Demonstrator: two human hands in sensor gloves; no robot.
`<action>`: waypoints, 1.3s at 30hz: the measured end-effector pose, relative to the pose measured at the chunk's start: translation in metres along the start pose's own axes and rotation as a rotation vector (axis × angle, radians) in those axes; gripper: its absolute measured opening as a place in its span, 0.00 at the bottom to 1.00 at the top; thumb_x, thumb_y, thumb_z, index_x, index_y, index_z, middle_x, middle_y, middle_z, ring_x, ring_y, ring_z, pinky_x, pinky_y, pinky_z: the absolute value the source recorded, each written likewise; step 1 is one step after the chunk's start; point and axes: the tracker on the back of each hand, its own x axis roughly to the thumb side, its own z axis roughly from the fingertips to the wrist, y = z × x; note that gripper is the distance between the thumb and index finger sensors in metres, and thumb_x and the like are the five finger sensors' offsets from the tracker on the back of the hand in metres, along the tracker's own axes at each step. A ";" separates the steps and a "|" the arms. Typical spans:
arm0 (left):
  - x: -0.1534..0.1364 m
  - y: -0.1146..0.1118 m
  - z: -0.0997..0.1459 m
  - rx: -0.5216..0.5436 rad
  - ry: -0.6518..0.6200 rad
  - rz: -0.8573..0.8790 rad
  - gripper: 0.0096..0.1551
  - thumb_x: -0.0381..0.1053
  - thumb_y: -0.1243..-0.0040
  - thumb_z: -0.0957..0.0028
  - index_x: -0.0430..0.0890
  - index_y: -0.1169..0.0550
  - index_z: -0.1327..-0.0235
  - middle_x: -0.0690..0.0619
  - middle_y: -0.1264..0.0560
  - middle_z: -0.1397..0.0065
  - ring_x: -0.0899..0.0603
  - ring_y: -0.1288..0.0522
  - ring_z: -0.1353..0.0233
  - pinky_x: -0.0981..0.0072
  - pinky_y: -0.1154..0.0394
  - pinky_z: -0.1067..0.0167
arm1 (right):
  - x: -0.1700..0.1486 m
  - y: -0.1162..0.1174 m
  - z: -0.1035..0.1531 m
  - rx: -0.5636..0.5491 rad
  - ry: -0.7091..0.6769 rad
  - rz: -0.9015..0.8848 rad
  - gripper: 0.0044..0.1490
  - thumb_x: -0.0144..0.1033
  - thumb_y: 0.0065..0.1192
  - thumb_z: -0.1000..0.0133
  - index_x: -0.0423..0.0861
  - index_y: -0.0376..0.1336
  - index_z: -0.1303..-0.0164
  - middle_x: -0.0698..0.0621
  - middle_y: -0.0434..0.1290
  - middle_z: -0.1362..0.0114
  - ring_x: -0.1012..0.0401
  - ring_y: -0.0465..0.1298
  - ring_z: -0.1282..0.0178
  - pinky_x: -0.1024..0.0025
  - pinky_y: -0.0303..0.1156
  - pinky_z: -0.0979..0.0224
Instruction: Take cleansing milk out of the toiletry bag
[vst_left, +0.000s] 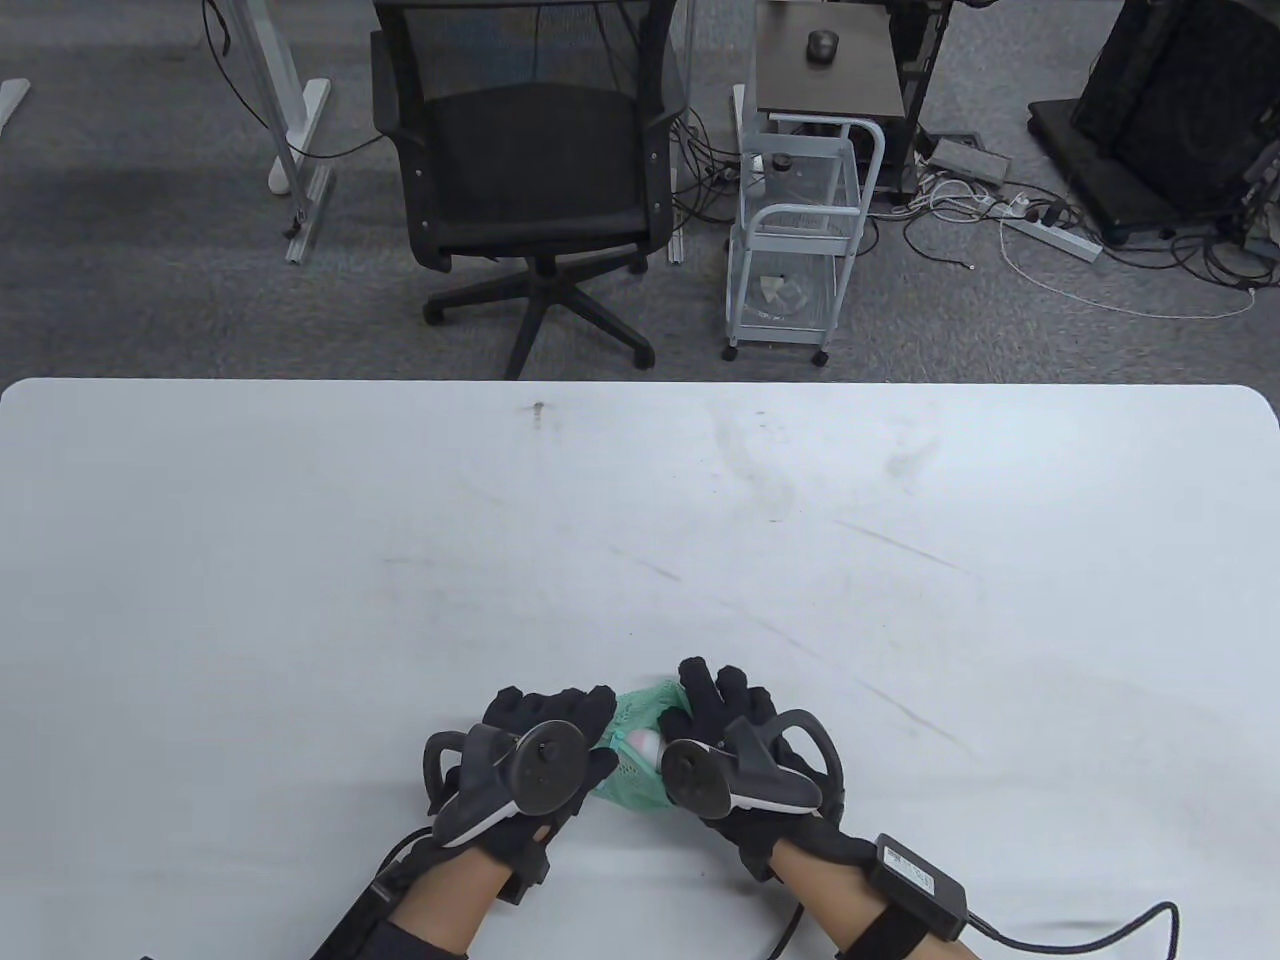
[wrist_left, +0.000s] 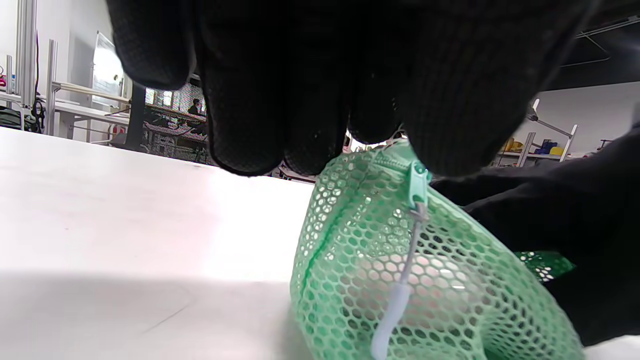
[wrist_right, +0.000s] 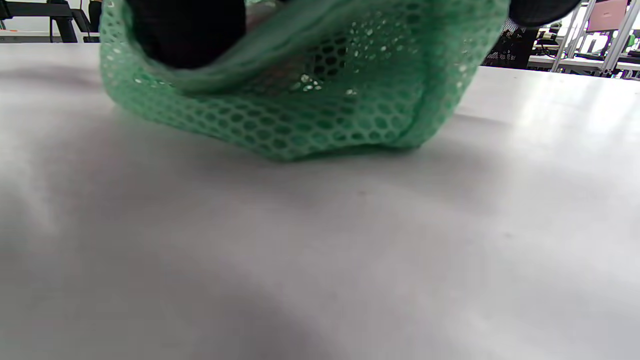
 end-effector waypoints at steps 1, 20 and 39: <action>0.000 0.000 0.000 0.000 0.000 0.001 0.36 0.59 0.20 0.56 0.54 0.19 0.32 0.48 0.16 0.29 0.36 0.15 0.34 0.34 0.30 0.30 | 0.000 0.001 0.000 0.000 0.001 -0.006 0.43 0.51 0.69 0.41 0.39 0.63 0.21 0.25 0.47 0.11 0.20 0.55 0.23 0.25 0.57 0.27; -0.002 0.000 0.000 0.035 -0.005 0.004 0.36 0.62 0.29 0.51 0.55 0.22 0.28 0.48 0.19 0.25 0.35 0.18 0.29 0.33 0.34 0.27 | 0.007 -0.015 0.011 -0.187 -0.095 0.047 0.41 0.46 0.76 0.45 0.35 0.68 0.28 0.28 0.50 0.11 0.22 0.58 0.23 0.27 0.59 0.28; -0.006 0.002 0.001 0.057 0.005 0.011 0.29 0.59 0.31 0.48 0.54 0.19 0.33 0.49 0.16 0.28 0.35 0.16 0.32 0.33 0.33 0.28 | 0.025 -0.044 0.032 -0.372 -0.203 0.242 0.41 0.46 0.77 0.46 0.37 0.68 0.28 0.28 0.49 0.10 0.22 0.57 0.22 0.27 0.59 0.26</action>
